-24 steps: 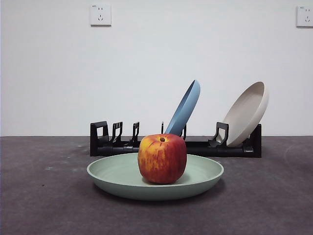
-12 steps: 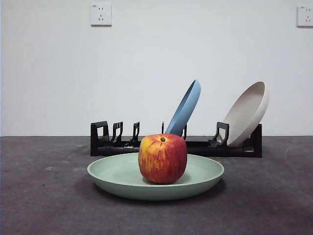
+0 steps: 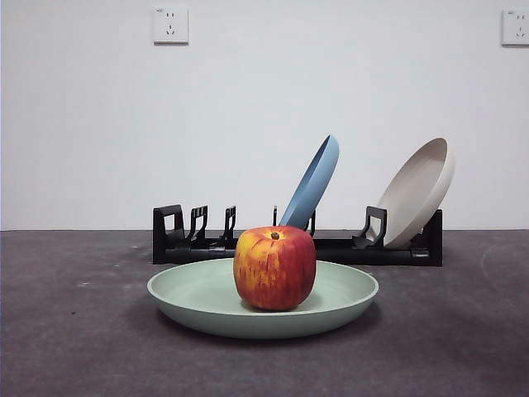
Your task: Take the green plate from the plate rack,put the plate on the table,take the apple from the table,put the apple in the plate
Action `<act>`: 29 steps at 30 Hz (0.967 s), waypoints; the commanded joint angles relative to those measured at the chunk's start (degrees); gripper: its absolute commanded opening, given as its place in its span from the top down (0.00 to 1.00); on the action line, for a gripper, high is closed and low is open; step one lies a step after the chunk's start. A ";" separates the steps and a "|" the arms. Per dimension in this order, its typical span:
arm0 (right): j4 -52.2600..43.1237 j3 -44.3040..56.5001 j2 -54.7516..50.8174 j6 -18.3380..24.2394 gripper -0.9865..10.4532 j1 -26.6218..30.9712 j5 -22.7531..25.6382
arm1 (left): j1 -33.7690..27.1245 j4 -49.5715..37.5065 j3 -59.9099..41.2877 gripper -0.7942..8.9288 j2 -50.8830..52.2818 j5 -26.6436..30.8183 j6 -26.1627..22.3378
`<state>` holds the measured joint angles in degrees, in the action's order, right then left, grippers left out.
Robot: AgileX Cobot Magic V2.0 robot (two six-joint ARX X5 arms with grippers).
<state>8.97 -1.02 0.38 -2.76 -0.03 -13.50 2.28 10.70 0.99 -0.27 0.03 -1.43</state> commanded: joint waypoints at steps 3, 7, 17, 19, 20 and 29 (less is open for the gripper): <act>0.76 0.66 -0.31 0.26 0.91 -0.09 0.15 | -0.17 -0.15 -0.76 0.92 0.17 -0.20 0.33; 0.52 0.63 -0.31 -1.88 0.91 -0.09 0.11 | -0.17 -0.15 -0.76 0.92 0.17 -0.20 0.33; 0.52 0.63 -0.13 -1.88 0.91 -0.09 0.17 | -0.17 -0.15 -0.76 0.92 0.15 -0.20 0.33; 0.52 0.63 -0.11 -1.88 0.91 -0.09 0.17 | -0.17 -0.15 -0.76 0.92 0.17 -0.20 0.33; 0.52 0.63 -0.11 -1.88 0.91 -0.09 0.17 | -0.17 -0.15 -0.76 0.92 0.15 -0.20 0.33; 0.52 0.63 -0.11 -1.88 0.91 -0.09 0.15 | -0.17 -0.15 -0.76 0.92 0.17 -0.20 0.33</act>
<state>8.95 -1.02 0.30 -4.10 -0.03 -13.45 2.28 10.70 0.99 -0.27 0.01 -1.43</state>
